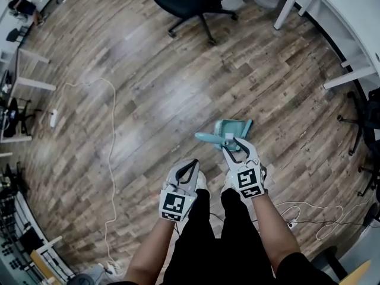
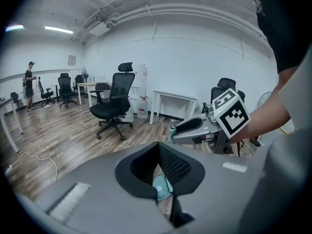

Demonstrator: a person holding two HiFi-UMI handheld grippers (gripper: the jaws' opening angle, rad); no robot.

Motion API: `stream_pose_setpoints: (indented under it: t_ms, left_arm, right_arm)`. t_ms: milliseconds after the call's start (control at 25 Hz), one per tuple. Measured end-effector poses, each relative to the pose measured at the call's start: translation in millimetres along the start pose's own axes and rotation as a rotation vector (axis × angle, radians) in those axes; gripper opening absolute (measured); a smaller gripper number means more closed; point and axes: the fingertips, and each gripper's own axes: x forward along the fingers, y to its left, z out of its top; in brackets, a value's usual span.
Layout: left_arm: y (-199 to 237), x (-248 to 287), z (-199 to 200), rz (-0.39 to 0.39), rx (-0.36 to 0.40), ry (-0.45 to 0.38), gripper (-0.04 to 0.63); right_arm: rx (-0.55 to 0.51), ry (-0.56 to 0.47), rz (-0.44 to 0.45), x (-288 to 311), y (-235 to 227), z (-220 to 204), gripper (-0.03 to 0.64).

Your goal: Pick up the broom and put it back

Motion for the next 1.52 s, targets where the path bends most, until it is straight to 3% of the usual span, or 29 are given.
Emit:
stream_pose_setpoints:
  t_ms: [160, 320, 640, 920, 1520]
  left_arm:
    - [3, 3, -1, 0.002, -0.023, 0.004, 0.017]
    - [5, 4, 0, 0.006, -0.035, 0.004, 0.017]
    - [6, 6, 6, 0.01, -0.05, -0.007, 0.017]
    - [11, 3, 3, 0.027, -0.076, -0.01, 0.017]
    - [-3, 6, 22, -0.004, -0.031, -0.023, 0.017]
  right_arm:
    - [-0.011, -0.003, 0.026, 3, 3, 1, 0.167]
    - [-0.013, -0.014, 0.042, 5, 6, 2, 0.11]
    - [-0.022, -0.022, 0.029, 1, -2, 2, 0.095]
    - [-0.035, -0.021, -0.008, -9, -16, -1, 0.091]
    - [0.042, -0.06, -0.113, -45, -62, 0, 0.087]
